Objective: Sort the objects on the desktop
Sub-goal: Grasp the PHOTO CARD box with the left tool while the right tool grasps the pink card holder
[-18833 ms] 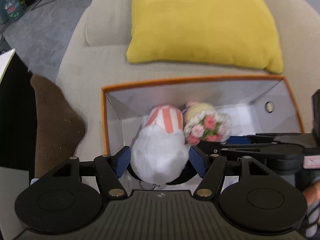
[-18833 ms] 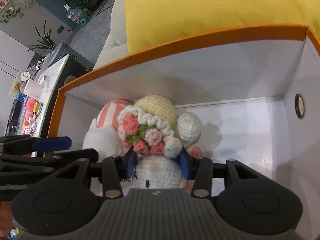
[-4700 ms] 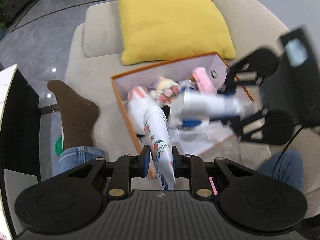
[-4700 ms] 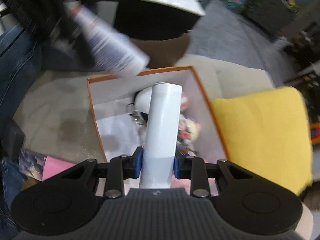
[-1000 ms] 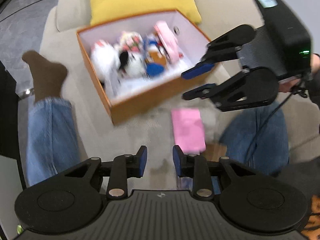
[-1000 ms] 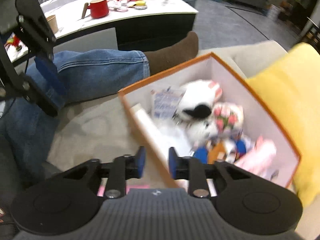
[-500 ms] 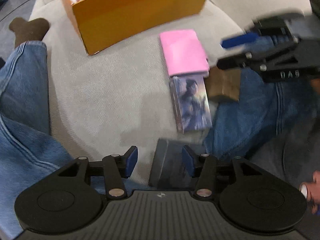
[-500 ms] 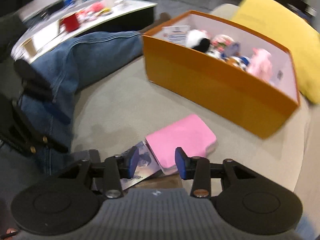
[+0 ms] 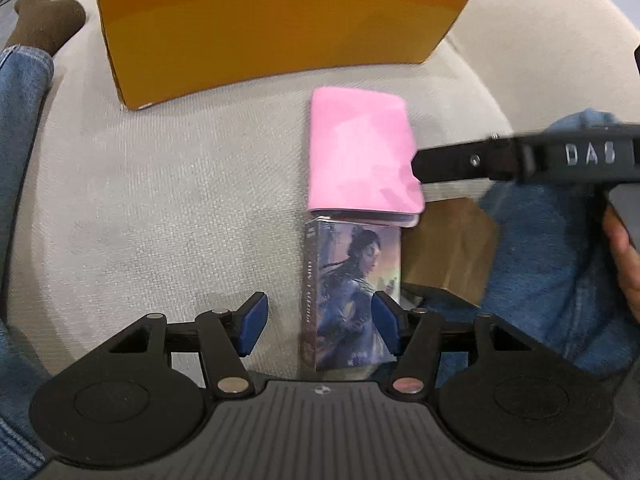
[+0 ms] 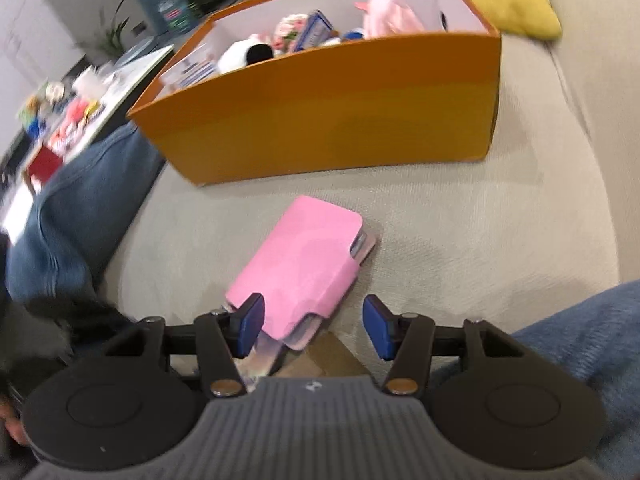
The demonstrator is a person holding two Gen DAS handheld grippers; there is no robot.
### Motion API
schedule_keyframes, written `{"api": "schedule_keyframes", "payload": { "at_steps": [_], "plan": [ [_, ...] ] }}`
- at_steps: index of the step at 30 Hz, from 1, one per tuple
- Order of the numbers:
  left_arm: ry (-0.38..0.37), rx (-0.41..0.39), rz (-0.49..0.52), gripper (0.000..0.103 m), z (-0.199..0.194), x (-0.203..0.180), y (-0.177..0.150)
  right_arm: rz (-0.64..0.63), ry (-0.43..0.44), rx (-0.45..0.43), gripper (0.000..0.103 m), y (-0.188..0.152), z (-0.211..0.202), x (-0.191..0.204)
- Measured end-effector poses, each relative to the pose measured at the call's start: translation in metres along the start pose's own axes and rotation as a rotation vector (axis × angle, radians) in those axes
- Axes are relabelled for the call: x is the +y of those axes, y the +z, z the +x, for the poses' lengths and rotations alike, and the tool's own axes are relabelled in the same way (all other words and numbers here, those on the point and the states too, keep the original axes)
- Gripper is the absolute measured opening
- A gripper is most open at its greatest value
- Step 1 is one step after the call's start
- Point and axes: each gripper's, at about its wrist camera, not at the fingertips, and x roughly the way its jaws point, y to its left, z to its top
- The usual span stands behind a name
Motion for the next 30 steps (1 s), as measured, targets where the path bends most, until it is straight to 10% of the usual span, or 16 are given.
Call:
{"api": "schedule_keyframes", "payload": {
  "at_steps": [14, 30],
  "plan": [
    [-0.007, 0.009, -0.056, 0.082, 0.019, -0.001, 0.003, 0.035, -0.001, 0.071, 0.056, -0.001, 0.029, -0.001],
    [-0.001, -0.094, -0.115, 0.033, -0.015, -0.005, -0.007, 0.055, 0.007, 0.090, 0.057, 0.002, 0.040, -0.002]
  ]
}}
